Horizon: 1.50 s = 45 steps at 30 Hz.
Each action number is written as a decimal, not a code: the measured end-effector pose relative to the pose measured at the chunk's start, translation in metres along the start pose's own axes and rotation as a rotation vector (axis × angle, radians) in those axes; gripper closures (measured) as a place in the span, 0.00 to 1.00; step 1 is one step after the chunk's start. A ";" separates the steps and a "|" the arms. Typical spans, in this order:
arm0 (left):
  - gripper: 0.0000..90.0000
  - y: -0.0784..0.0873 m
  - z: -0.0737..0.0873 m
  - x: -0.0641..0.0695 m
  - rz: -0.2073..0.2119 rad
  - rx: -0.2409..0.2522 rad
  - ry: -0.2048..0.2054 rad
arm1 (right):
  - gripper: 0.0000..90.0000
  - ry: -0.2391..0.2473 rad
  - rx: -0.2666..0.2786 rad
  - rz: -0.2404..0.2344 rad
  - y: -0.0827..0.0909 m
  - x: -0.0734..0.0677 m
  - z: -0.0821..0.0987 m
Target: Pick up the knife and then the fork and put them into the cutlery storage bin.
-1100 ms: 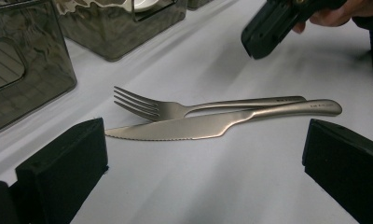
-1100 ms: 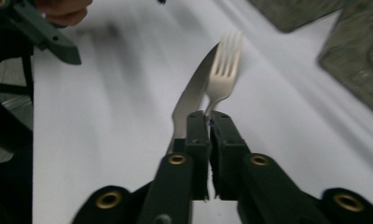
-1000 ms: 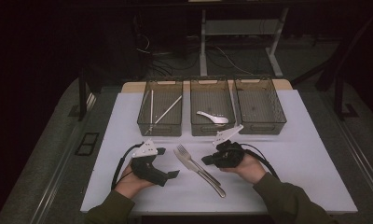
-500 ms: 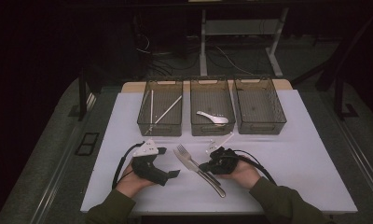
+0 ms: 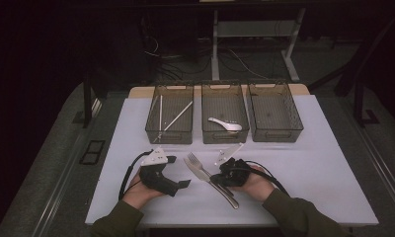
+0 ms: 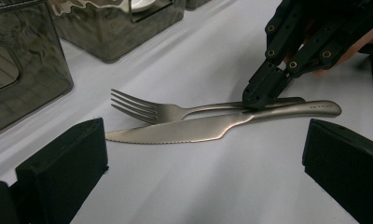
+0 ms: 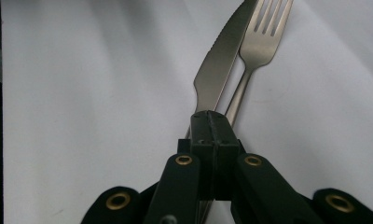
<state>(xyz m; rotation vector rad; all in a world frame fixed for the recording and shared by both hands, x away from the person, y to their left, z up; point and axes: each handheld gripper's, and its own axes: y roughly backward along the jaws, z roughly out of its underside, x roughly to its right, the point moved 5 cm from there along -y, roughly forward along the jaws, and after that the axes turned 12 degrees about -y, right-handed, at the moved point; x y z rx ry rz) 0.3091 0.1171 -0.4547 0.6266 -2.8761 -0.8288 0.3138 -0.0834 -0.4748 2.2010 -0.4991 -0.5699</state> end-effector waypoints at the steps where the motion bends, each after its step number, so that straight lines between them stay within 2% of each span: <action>1: 0.00 0.000 0.000 0.000 0.000 0.000 0.000 | 1.00 -0.003 -0.003 0.002 0.000 0.000 0.000; 5: 0.00 0.000 0.000 0.000 0.000 0.001 0.001 | 1.00 0.014 -0.011 0.026 0.000 -0.002 0.000; 15: 0.00 0.000 0.000 0.000 -0.002 0.000 0.000 | 1.00 0.004 -0.033 0.045 0.004 -0.005 0.004; 20: 0.00 -0.001 0.000 0.000 0.000 -0.001 -0.004 | 1.00 -0.012 -0.035 0.081 0.005 -0.007 0.004; 23: 0.00 -0.001 -0.001 0.000 -0.001 -0.003 -0.005 | 1.00 0.012 -0.034 0.110 0.004 -0.010 0.004; 25: 0.00 -0.001 -0.001 0.000 -0.001 -0.001 -0.004 | 1.00 -0.005 -0.038 0.103 0.003 -0.011 0.003; 28: 0.00 -0.001 0.000 0.000 -0.001 -0.001 -0.002 | 1.00 0.008 -0.046 0.119 0.003 -0.011 0.003; 31: 0.00 -0.001 0.000 0.000 0.003 -0.008 -0.012 | 1.00 -0.001 -0.075 0.096 0.002 -0.014 0.006; 32: 0.00 -0.001 0.000 0.000 0.003 -0.007 -0.012 | 1.00 0.014 -0.080 0.095 0.001 -0.014 0.008; 34: 0.00 0.000 0.000 0.000 0.002 -0.008 -0.006 | 1.00 0.013 -0.085 0.109 0.000 -0.016 0.010; 37: 0.00 0.001 -0.001 -0.001 -0.001 -0.004 -0.012 | 1.00 0.005 -0.083 0.099 0.000 -0.015 0.010; 42: 0.00 0.000 -0.001 0.000 -0.003 0.004 0.000 | 1.00 0.001 -0.092 0.105 0.003 -0.012 0.011; 43: 0.00 0.001 0.000 -0.001 -0.001 -0.003 -0.009 | 1.00 0.005 -0.094 0.110 0.004 -0.010 0.011; 44: 0.00 0.000 -0.001 0.000 -0.003 0.005 -0.001 | 1.00 -0.011 -0.092 0.107 0.005 -0.010 0.012; 45: 0.00 0.001 -0.001 -0.001 -0.003 0.005 -0.001 | 1.00 -0.004 -0.095 0.127 0.007 -0.006 0.013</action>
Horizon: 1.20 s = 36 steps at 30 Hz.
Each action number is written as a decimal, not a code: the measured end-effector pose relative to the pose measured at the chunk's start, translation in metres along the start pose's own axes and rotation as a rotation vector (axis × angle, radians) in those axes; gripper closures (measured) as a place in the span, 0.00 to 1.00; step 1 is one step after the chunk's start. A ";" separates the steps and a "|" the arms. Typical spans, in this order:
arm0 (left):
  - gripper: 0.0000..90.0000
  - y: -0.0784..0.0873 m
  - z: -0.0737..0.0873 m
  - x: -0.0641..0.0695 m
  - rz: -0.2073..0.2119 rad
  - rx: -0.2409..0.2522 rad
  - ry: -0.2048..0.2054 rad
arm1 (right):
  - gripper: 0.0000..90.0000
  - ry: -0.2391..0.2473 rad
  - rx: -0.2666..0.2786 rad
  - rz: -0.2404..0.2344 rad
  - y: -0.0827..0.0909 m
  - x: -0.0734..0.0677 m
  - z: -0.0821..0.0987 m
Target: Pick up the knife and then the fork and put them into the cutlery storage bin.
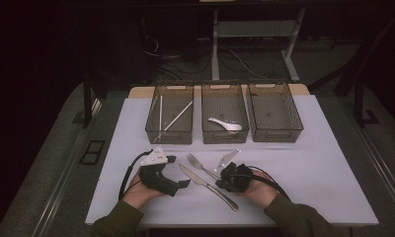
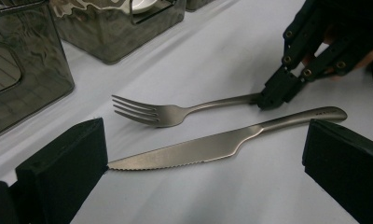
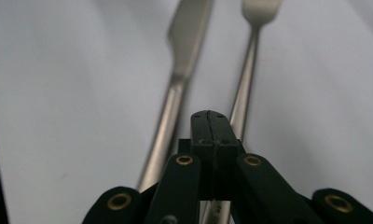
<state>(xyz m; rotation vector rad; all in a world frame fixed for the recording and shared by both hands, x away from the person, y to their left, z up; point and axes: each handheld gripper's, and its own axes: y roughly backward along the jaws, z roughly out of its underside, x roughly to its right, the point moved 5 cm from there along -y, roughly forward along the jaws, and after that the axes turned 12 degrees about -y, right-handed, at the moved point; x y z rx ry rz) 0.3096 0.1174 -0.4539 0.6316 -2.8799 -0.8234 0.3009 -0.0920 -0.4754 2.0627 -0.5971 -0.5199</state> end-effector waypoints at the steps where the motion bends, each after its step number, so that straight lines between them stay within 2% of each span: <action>1: 0.00 0.000 0.000 0.000 0.000 0.000 0.000 | 1.00 -0.005 -0.002 0.017 0.002 0.005 0.001; 6: 0.00 -0.001 0.000 0.000 0.001 0.000 0.001 | 1.00 -0.053 0.001 0.041 0.009 0.024 0.007; 9: 0.00 -0.002 -0.001 0.001 0.004 -0.002 -0.002 | 1.00 -0.056 -0.001 0.046 0.011 0.033 0.008; 12: 0.00 -0.002 -0.001 0.001 0.005 -0.002 -0.001 | 1.00 -0.050 -0.008 0.011 0.011 0.032 0.007; 15: 0.00 -0.002 0.000 0.001 0.005 -0.001 0.000 | 0.99 -0.017 0.005 -0.025 0.017 0.032 0.003; 16: 0.00 -0.002 0.000 0.001 0.006 -0.003 -0.001 | 0.92 -0.009 0.005 -0.033 0.019 0.033 0.000; 18: 0.00 -0.002 -0.001 0.001 0.005 -0.001 -0.002 | 0.87 0.005 0.002 -0.045 0.022 0.034 -0.005; 21: 0.00 -0.001 0.000 0.000 0.003 -0.003 -0.001 | 0.79 0.026 -0.003 -0.032 0.022 0.036 -0.014; 23: 0.00 -0.001 0.000 0.000 0.001 -0.004 -0.002 | 0.70 0.035 -0.051 -0.032 0.018 0.038 -0.020; 24: 0.00 -0.001 -0.001 0.000 0.002 -0.003 -0.002 | 0.72 0.041 -0.065 -0.020 0.016 0.040 -0.023; 26: 0.00 -0.001 -0.001 0.001 0.003 -0.002 -0.003 | 0.71 0.052 -0.088 -0.044 0.011 0.038 -0.029; 30: 0.00 -0.001 0.000 0.000 0.006 -0.001 -0.002 | 0.74 0.072 -0.102 -0.035 0.004 0.037 -0.042; 36: 0.00 -0.001 0.000 0.000 0.006 0.000 -0.002 | 0.80 0.088 -0.151 -0.053 -0.006 0.034 -0.054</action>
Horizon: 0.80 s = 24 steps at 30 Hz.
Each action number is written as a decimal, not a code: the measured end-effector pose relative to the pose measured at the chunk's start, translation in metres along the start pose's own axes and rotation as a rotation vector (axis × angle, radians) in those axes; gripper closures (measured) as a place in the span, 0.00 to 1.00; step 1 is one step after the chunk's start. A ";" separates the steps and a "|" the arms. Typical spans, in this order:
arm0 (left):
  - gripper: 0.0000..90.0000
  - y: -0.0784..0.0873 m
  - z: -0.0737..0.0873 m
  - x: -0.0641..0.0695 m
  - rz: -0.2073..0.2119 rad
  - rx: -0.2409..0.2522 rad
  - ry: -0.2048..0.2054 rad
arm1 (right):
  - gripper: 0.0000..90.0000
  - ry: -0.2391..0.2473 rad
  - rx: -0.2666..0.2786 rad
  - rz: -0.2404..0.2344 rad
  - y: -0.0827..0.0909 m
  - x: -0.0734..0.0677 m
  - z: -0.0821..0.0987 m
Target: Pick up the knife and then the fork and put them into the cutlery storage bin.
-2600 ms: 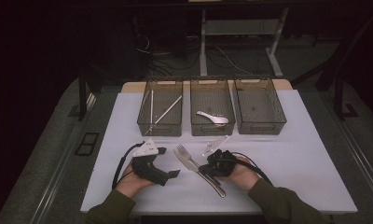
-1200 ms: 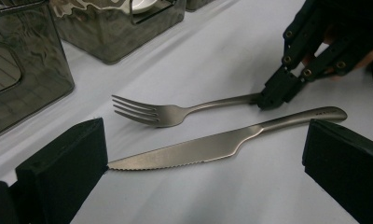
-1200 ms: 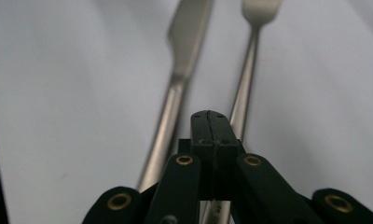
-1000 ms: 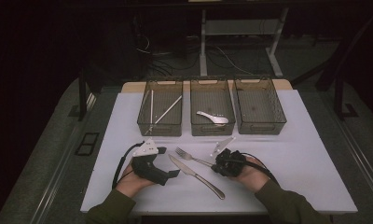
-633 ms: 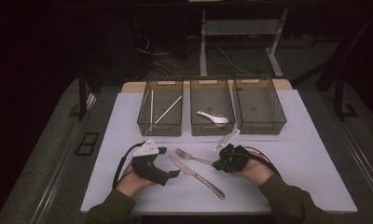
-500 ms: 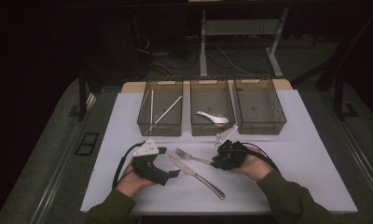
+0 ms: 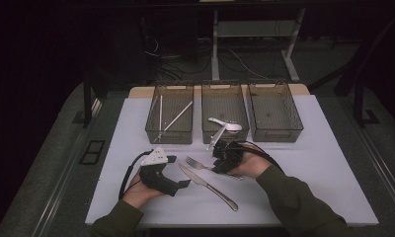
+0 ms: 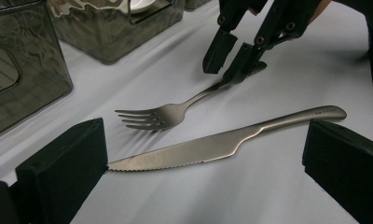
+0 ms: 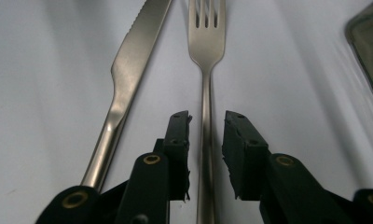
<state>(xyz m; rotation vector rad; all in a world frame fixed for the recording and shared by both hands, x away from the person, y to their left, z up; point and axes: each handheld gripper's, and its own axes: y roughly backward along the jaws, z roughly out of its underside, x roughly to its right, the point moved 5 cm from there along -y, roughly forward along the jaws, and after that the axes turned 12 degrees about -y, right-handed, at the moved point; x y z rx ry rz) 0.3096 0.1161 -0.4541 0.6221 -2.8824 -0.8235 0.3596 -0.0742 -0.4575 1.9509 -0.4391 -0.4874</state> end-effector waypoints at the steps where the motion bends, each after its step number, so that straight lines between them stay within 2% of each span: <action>1: 0.00 0.000 0.000 0.000 0.000 0.000 0.000 | 0.81 0.005 -0.007 0.003 -0.001 0.000 -0.002; 7: 0.00 0.000 0.000 0.000 0.001 0.001 -0.001 | 0.85 0.021 -0.031 -0.001 -0.007 -0.001 -0.009; 19: 0.00 0.001 0.000 0.000 0.001 0.001 0.003 | 0.87 0.065 -0.101 0.036 -0.019 -0.005 -0.015; 24: 0.00 0.000 0.000 0.001 0.002 0.001 0.004 | 0.91 0.065 -0.104 0.047 -0.019 -0.005 -0.015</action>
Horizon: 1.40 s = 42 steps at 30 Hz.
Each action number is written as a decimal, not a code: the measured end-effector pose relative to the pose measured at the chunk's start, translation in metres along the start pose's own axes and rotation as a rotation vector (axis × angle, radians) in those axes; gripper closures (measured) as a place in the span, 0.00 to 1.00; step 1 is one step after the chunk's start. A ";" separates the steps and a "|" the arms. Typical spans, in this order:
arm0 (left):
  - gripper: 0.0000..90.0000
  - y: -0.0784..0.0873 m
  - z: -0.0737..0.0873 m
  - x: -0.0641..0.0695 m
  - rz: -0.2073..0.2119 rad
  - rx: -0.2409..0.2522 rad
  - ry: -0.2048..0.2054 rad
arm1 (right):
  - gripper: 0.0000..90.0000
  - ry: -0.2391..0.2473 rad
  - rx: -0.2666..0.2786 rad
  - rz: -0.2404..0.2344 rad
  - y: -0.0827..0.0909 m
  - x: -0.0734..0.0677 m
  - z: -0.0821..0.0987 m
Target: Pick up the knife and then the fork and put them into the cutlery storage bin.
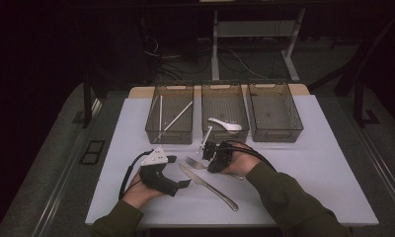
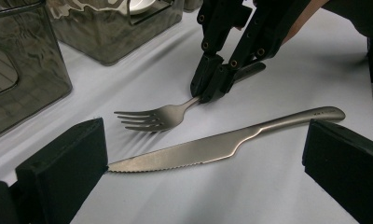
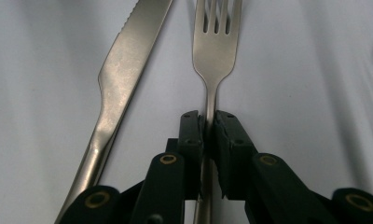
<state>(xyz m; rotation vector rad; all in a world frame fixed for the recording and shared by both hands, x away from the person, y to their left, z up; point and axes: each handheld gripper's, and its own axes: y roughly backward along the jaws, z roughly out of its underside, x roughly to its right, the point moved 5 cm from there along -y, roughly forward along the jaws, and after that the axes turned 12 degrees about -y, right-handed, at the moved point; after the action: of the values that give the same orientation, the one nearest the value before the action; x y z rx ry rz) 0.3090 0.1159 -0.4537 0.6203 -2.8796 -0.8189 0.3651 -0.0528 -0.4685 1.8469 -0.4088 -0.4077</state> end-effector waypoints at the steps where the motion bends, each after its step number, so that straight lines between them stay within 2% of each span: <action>1: 0.00 0.000 0.000 0.000 0.000 0.001 -0.001 | 0.92 0.000 0.000 0.004 0.000 0.000 0.000; 12: 0.00 0.000 0.000 0.000 0.000 0.000 0.000 | 0.94 -0.005 0.005 0.018 0.000 0.000 0.001; 23: 0.00 0.001 0.000 -0.001 0.001 -0.004 -0.007 | 0.94 -0.045 0.036 -0.009 0.002 0.004 0.003; 31: 0.00 0.000 0.000 0.000 0.002 0.002 -0.004 | 0.95 -0.096 0.087 -0.039 0.019 0.013 0.009; 42: 0.00 0.000 0.000 0.000 0.001 -0.002 -0.005 | 0.95 -0.148 0.157 -0.033 0.046 0.030 0.018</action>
<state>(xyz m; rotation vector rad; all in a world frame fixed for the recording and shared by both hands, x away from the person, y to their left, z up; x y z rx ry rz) 0.3094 0.1159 -0.4540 0.6171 -2.8829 -0.8235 0.3790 -0.0957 -0.4323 1.9841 -0.5243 -0.5507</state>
